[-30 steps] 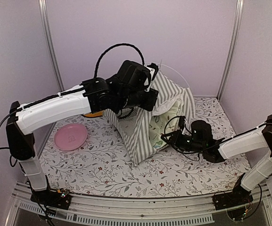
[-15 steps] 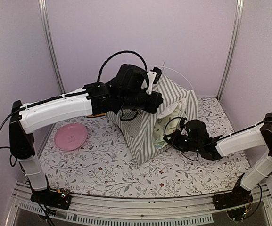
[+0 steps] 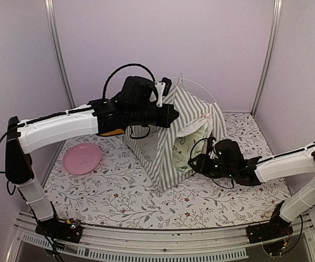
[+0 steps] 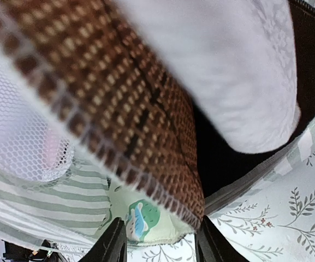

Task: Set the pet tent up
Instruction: Adjust the cushion in the tent, then pick up the tent flap from the tent, then place the tent flap in the tent, then adjust the cushion in the tent.

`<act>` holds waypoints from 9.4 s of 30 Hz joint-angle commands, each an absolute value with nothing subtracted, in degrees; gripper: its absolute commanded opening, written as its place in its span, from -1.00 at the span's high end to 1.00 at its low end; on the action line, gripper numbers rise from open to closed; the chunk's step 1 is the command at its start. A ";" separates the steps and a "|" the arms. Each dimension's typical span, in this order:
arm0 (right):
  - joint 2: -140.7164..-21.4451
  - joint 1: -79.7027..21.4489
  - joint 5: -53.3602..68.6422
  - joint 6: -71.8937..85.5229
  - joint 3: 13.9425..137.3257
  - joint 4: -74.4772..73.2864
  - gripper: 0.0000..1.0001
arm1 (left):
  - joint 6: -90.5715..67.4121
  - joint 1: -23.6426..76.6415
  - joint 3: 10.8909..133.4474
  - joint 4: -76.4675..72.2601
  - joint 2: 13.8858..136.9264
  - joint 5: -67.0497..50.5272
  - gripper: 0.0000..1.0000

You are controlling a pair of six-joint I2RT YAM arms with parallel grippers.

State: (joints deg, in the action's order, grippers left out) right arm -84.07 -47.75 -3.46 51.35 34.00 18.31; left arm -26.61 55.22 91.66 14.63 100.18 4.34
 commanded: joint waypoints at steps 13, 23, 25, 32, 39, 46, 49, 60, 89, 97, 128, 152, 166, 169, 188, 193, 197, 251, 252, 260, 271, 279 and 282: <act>-83.79 -48.08 -5.07 49.09 39.00 10.31 0.59 | -26.55 55.02 90.18 15.66 99.27 1.56 1.00; -72.11 -48.14 -10.46 47.70 34.57 2.80 0.17 | -25.90 55.02 89.64 16.26 98.75 1.58 1.00; -70.98 -47.40 -11.20 47.59 33.43 3.24 0.12 | -25.92 55.02 89.65 16.27 98.77 1.41 1.00; -78.50 -45.53 -8.11 44.45 36.99 5.85 0.12 | -25.64 55.02 90.00 16.55 99.01 0.98 1.00; -82.42 -45.29 -8.87 42.84 40.18 8.67 0.63 | -25.00 55.02 91.03 16.57 99.74 -1.65 1.00; -86.85 -46.03 -8.72 40.98 44.57 9.69 1.00 | -25.37 55.28 93.14 15.28 101.77 -7.76 1.00; -90.47 -46.05 -8.72 40.87 45.18 10.15 1.00 | -25.57 55.28 93.41 14.97 101.51 -8.82 1.00; -86.87 -47.02 -9.58 39.67 42.04 7.09 0.39 | -26.73 51.51 89.69 14.58 97.51 -8.59 1.00; -69.77 -39.65 -6.44 19.14 33.93 10.74 -0.08 | -20.41 47.52 86.70 17.06 95.69 -17.37 1.00; -76.04 -42.40 -12.34 19.39 35.82 15.59 -0.13 | -18.08 47.86 90.41 18.72 97.71 -21.16 1.00; -60.60 -43.70 -7.62 26.73 41.91 -2.45 1.00 | -12.31 45.02 94.21 24.34 103.45 -6.31 1.00; -72.97 -43.59 11.47 20.74 53.62 -12.12 0.71 | -9.14 44.62 98.76 26.10 106.69 -11.51 1.00; -59.10 -43.07 -8.65 26.42 50.40 -23.50 -0.27 | -9.49 44.35 98.88 26.16 107.05 -12.01 1.00; -57.36 -39.86 -9.15 29.96 46.81 -22.33 -0.06 | -9.70 44.30 98.96 26.10 107.14 -12.41 1.00; -73.59 -37.79 -10.82 32.71 48.76 -9.00 0.76 | -9.50 44.49 100.72 26.81 107.90 -14.57 1.00; -77.74 -37.79 -11.54 32.52 50.16 -6.69 0.97 | -8.94 45.07 102.03 26.87 108.92 -16.61 1.00; -81.91 -37.80 -14.26 32.20 50.86 -4.44 0.99 | -8.29 45.78 103.31 27.46 109.72 -17.34 1.00; -101.82 -35.71 -27.13 27.95 61.08 -11.19 0.36 | -7.72 45.20 106.20 28.87 109.43 -16.49 1.00; -102.75 -35.69 -28.81 28.32 61.36 -12.42 0.37 | -7.73 45.24 106.23 28.91 109.42 -16.40 1.00; -118.17 -35.68 -28.38 29.18 68.74 -20.46 0.26 | -7.61 45.25 106.62 28.83 109.69 -17.18 1.00; -107.42 -36.64 -14.10 26.27 64.81 -14.86 -0.42 | -7.75 45.10 106.41 28.83 109.78 -15.91 1.00; -88.87 -37.76 -7.37 25.06 56.24 -6.91 -0.45 | -10.13 44.47 106.25 28.65 109.78 -9.89 1.00; -82.22 -38.01 -6.65 25.80 53.00 -4.61 -0.45 | -10.33 44.28 106.09 28.59 109.78 -9.78 1.00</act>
